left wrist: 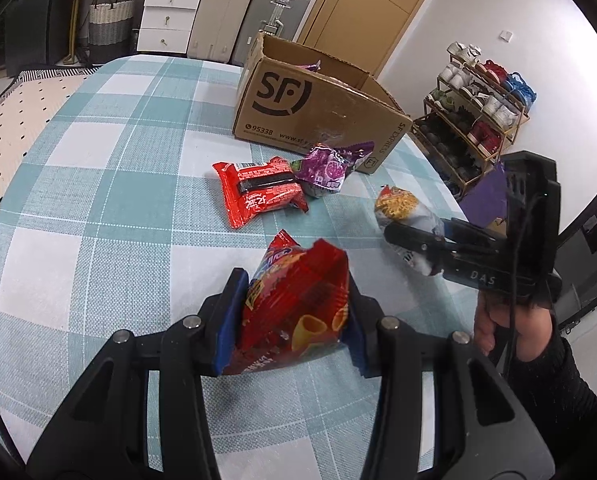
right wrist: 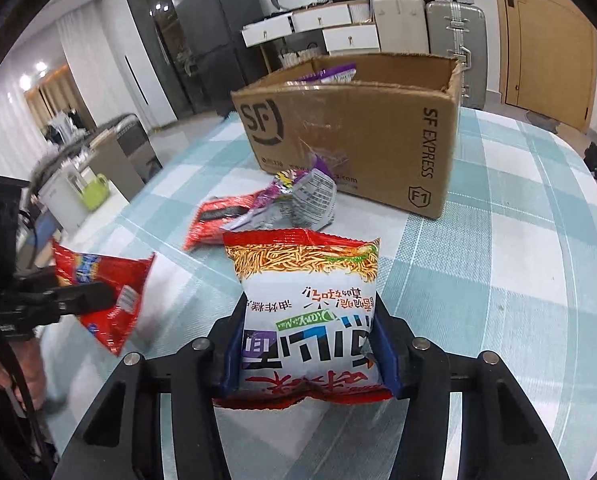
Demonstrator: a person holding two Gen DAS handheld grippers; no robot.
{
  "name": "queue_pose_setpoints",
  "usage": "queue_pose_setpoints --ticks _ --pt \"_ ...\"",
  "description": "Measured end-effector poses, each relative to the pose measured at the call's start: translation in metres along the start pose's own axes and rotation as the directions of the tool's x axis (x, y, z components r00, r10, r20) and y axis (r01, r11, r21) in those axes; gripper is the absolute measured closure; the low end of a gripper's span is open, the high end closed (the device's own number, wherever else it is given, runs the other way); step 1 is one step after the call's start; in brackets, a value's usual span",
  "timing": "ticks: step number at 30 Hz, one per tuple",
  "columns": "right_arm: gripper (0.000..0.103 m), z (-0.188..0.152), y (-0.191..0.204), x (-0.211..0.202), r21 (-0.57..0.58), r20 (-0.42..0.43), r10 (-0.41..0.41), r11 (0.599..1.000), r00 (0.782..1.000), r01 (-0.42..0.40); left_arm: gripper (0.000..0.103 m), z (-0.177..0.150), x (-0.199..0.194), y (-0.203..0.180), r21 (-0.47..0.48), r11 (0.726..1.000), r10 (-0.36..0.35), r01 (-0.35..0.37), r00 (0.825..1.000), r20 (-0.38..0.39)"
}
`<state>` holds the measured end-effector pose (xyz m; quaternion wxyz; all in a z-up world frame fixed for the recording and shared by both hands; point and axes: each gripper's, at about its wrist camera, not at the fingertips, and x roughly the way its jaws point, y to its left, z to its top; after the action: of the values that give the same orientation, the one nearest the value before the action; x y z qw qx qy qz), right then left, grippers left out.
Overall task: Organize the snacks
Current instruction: 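Lift the red chip bag and noodle bag and carry them toward the box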
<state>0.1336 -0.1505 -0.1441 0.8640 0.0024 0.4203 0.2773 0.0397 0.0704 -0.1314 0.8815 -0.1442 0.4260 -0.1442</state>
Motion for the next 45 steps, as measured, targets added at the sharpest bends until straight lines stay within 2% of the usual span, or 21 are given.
queue_pose_setpoints --ticks 6,13,23,24,26,30,32,33,34,35,37,42,45 --pt "0.049 -0.008 0.011 -0.035 0.009 0.060 0.030 1.000 0.998 -0.030 0.061 -0.002 -0.012 -0.010 0.022 1.000 0.007 -0.008 1.000 0.024" --pt "0.049 -0.020 0.029 -0.076 0.042 0.152 0.085 0.995 0.985 -0.093 0.061 -0.003 -0.031 -0.027 0.061 0.998 0.002 -0.005 0.998 0.056" --pt "0.049 -0.041 0.045 -0.110 0.059 0.200 0.112 0.990 0.973 -0.126 0.061 -0.003 -0.048 -0.041 0.074 0.997 -0.031 0.023 0.994 0.105" --pt "0.049 -0.043 0.046 -0.110 0.065 0.198 0.111 0.990 0.974 -0.126 0.063 -0.003 -0.043 -0.040 0.070 0.997 -0.022 0.016 0.996 0.089" --pt "0.049 -0.046 0.045 -0.107 0.085 0.190 0.120 0.987 0.974 -0.138 0.076 -0.005 -0.030 -0.031 0.024 0.998 -0.051 0.050 0.998 0.039" --pt "0.049 -0.054 0.043 -0.104 0.100 0.186 0.131 0.983 0.974 -0.151 0.077 -0.013 -0.022 -0.017 -0.016 0.999 -0.035 0.035 0.999 -0.006" --pt "0.049 -0.057 0.043 -0.103 0.101 0.181 0.135 0.983 0.974 -0.155 0.076 -0.018 -0.034 -0.015 -0.008 0.999 -0.032 0.032 0.999 0.018" --pt "0.049 -0.057 0.043 -0.102 0.097 0.180 0.132 0.984 0.975 -0.151 0.074 -0.020 -0.039 -0.014 0.001 1.000 -0.030 0.030 0.999 0.022" --pt "0.049 -0.058 0.043 -0.101 0.097 0.179 0.131 0.984 0.975 -0.150 0.064 -0.023 -0.047 -0.014 0.016 0.999 -0.036 0.036 0.999 0.024" --pt "0.049 -0.059 0.042 -0.101 0.100 0.181 0.133 0.983 0.974 -0.153 0.046 -0.026 -0.053 -0.014 0.026 0.998 -0.050 0.049 0.999 0.022" --pt "0.049 -0.059 0.040 -0.098 0.109 0.181 0.139 0.981 0.974 -0.160 0.026 -0.034 -0.061 -0.013 0.037 0.996 -0.079 0.079 0.997 0.010" --pt "0.049 -0.060 0.039 -0.091 0.117 0.174 0.150 0.978 0.973 -0.172 0.025 -0.057 -0.063 -0.015 0.076 0.989 -0.125 0.129 0.991 -0.051" --pt "0.049 -0.061 0.041 -0.089 0.112 0.169 0.155 0.978 0.973 -0.176 0.025 -0.069 -0.045 -0.017 0.074 0.990 -0.109 0.118 0.988 -0.113"
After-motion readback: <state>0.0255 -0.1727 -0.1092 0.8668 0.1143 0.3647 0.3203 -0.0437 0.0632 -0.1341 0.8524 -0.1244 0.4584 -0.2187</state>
